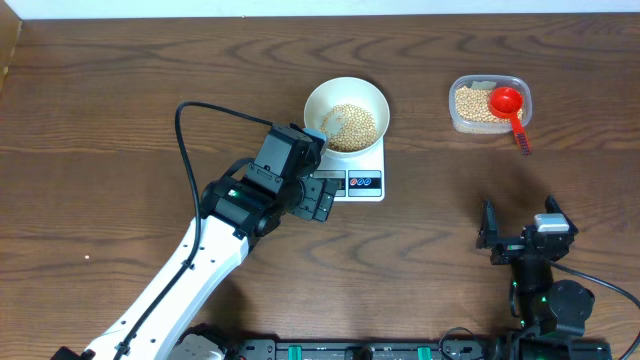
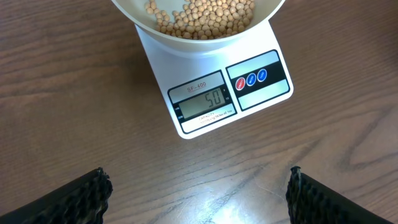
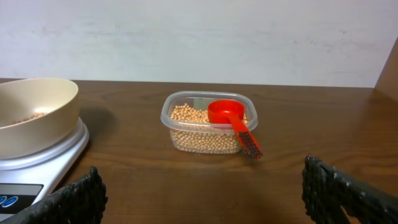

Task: Scoop item into bowl and weigh 50g on scale

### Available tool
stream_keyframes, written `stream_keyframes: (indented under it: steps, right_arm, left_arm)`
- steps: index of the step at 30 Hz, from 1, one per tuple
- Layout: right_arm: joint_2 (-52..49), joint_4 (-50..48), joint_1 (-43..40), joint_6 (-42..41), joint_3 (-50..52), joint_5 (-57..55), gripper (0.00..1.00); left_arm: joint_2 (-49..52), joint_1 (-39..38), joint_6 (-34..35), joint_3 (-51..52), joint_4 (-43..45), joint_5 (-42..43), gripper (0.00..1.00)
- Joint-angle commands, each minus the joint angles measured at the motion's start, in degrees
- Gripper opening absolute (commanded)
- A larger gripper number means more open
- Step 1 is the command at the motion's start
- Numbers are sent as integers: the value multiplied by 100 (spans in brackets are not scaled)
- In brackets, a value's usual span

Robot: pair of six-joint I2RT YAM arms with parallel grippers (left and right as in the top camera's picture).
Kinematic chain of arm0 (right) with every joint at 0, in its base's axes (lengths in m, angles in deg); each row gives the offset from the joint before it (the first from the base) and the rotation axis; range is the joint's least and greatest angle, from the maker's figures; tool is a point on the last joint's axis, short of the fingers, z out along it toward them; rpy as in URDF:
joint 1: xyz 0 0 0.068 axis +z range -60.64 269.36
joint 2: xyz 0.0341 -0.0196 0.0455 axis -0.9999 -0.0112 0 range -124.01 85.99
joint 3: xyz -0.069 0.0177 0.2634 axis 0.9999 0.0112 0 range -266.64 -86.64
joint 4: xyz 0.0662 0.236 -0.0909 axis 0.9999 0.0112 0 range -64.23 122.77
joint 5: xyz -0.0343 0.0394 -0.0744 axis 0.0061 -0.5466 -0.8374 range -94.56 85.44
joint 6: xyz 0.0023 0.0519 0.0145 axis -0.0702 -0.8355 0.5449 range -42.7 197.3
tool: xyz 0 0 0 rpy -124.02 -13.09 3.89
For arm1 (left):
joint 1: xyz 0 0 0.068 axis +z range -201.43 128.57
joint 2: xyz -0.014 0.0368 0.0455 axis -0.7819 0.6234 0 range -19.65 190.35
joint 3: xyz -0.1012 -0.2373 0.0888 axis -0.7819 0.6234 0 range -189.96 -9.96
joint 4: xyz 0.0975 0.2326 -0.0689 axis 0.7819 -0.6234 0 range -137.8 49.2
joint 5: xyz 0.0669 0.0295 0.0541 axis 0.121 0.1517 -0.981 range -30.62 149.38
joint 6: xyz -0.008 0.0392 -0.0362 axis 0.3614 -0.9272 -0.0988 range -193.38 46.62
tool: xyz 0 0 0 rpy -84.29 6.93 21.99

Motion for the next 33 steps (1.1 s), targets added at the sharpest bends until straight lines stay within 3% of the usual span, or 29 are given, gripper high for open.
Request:
stream_keyframes:
  steps: [1, 14, 20, 26, 33]
  right_arm:
    - [50, 20, 72, 31, 17, -2, 99]
    - [50, 20, 72, 31, 17, -2, 99]
    - [50, 20, 72, 31, 17, -2, 99]
    - [50, 20, 72, 31, 17, -2, 99]
    - [50, 20, 72, 31, 17, -2, 99]
  left_arm:
    - [-42, 20, -17, -17, -17, -74, 92]
    - [-229, 101, -52, 87, 72, -81, 92]
    - [-549, 905, -1130, 903, 1624, -177, 92]
    - [-1353, 1788, -1130, 2013, 3084, 166, 92]
    - [-2487, 2656, -1128, 2837, 3722, 505, 93]
